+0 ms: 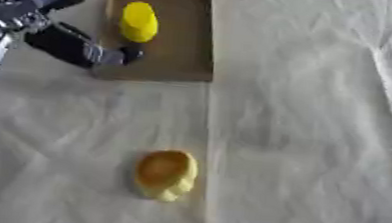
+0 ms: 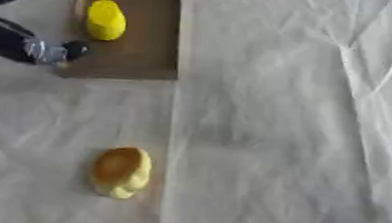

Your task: Pick up objects on the table and place them in the box.

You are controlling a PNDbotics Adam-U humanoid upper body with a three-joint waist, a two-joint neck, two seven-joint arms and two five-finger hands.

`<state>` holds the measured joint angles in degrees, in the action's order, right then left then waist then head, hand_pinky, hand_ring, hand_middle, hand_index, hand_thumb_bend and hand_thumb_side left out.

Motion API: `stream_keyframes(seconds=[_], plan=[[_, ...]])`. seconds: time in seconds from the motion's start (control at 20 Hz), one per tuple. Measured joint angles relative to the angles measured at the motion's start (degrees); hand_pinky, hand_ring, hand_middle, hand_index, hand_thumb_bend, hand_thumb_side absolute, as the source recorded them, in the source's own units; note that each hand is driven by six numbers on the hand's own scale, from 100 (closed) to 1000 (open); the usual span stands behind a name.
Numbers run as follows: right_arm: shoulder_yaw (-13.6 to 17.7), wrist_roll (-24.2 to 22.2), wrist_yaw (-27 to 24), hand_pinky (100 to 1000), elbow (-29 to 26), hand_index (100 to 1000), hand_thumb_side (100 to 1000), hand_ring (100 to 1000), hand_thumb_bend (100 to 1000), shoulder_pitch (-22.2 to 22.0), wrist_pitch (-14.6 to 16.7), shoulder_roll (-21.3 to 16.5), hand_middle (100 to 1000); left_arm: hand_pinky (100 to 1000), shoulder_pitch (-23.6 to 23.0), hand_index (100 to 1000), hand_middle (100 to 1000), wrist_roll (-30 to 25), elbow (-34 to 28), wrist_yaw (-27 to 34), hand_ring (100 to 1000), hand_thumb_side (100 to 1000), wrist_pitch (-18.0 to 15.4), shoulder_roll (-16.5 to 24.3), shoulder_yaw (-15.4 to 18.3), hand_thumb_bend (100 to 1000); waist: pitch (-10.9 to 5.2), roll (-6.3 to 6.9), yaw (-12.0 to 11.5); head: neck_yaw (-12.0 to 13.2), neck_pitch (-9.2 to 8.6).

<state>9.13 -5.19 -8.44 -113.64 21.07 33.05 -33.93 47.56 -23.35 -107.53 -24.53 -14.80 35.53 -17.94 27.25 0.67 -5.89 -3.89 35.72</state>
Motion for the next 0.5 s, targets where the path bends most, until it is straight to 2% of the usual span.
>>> stream_keyframes(seconds=[0.15,0.3,0.35,0.4,0.5], plan=[[0.01,0.25,0.4,932,0.0,878,531,872,100,-0.32,-0.01,-0.25,661,935,-2.78,917,906,-2.9,-4.46,0.65,1000,531,2.02,0.93,-1.1,401,-0.52,0.23,-0.74,-0.47,0.18],[0.01,0.48,0.75,932,0.0,878,531,873,100,-0.64,-0.08,-0.63,661,935,-4.76,916,907,-5.4,-5.8,0.68,1000,548,2.62,1.1,-2.2,393,-0.9,0.27,-1.31,-0.96,0.64],[0.01,0.52,0.84,933,0.0,878,525,873,100,-0.9,-0.12,-0.65,661,936,-5.3,917,910,-6.14,-5.85,0.66,1000,545,2.78,1.03,-2.56,438,-0.98,0.27,-1.53,-1.18,0.87],[0.01,0.58,0.9,933,0.0,878,531,873,100,-1.02,-0.18,-0.66,661,936,-5.77,918,912,-6.83,-5.89,0.6,1000,578,3.01,0.72,-2.88,379,-1.11,0.28,-1.66,-1.42,1.04],[0.01,0.69,1.04,933,0.0,878,531,874,100,-1.21,-0.29,-0.68,660,937,-6.59,918,913,-7.88,-5.97,0.31,1000,602,3.68,-0.58,-3.32,376,-1.37,0.29,-1.99,-2.0,1.31]])
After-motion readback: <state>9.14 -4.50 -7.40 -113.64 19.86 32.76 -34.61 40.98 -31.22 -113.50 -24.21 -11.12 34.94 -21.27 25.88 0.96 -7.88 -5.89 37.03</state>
